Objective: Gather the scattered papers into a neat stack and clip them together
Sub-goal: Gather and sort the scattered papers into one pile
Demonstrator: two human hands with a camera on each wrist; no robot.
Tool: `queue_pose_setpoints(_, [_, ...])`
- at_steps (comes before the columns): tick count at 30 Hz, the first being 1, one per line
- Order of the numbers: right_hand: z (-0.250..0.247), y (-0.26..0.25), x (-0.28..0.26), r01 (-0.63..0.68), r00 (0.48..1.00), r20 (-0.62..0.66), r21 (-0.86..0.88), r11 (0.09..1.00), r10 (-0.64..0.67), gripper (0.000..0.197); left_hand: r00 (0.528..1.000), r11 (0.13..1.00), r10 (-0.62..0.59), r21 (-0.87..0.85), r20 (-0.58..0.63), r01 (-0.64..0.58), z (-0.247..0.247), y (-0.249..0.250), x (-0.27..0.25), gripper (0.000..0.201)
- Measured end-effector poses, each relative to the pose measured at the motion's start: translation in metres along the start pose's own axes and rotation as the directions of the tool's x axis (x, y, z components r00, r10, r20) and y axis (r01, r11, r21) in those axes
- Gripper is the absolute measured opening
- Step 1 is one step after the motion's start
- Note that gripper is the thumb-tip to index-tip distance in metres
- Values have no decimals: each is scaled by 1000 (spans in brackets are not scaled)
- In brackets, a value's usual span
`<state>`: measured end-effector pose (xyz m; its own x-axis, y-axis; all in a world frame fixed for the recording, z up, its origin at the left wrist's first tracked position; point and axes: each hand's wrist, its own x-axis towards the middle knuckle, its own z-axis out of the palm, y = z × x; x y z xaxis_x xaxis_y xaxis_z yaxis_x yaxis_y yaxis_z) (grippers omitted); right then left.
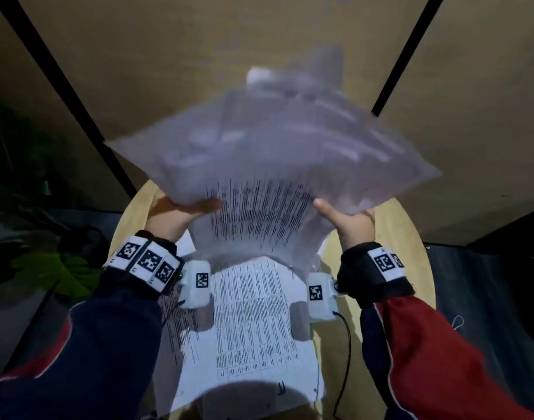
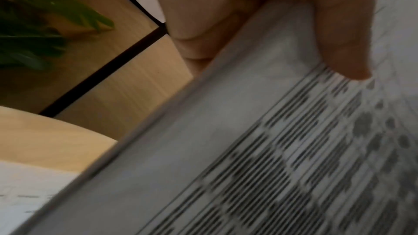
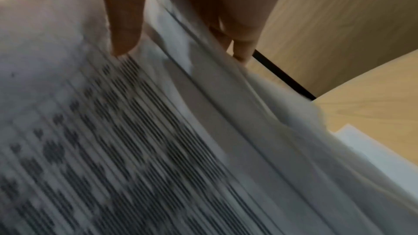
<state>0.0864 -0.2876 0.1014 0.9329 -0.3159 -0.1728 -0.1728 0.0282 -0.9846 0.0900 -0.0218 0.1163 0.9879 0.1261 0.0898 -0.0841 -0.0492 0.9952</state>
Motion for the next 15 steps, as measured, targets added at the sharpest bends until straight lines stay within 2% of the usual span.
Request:
queue_pose_setpoints(2, [1, -4, -3, 29, 998, 48, 55, 998, -32, 38, 999, 999, -48, 23, 17, 47, 0, -8, 1, 63])
queue_pose_setpoints(4, [4, -9, -5, 85, 988, 121, 62, 994, -92, 42, 999, 999, -36, -23, 26, 37, 3, -12, 1, 54])
queue_pose_setpoints(6, [12, -17, -7, 151, 976, 149, 68, 986, -160, 47, 999, 998, -23, -55, 29, 24, 8, -9, 0, 54])
queue_pose_setpoints(9, [16, -22, -3, 212, 967, 130, 60, 975, -218, 51, 999, 998, -5, -61, 38, 7, 11, -7, 0, 60])
queue_pose_setpoints(12, [16, -20, 0, 233, 962, 143, -2, 972, -231, 51, 995, 998, -45, -50, 87, 49, 13, -9, 4, 60])
queue_pose_setpoints(15, [17, -23, 0, 236, 970, 57, 19, 972, -236, 65, 992, 999, -39, -27, 117, 42, 13, -10, 7, 70])
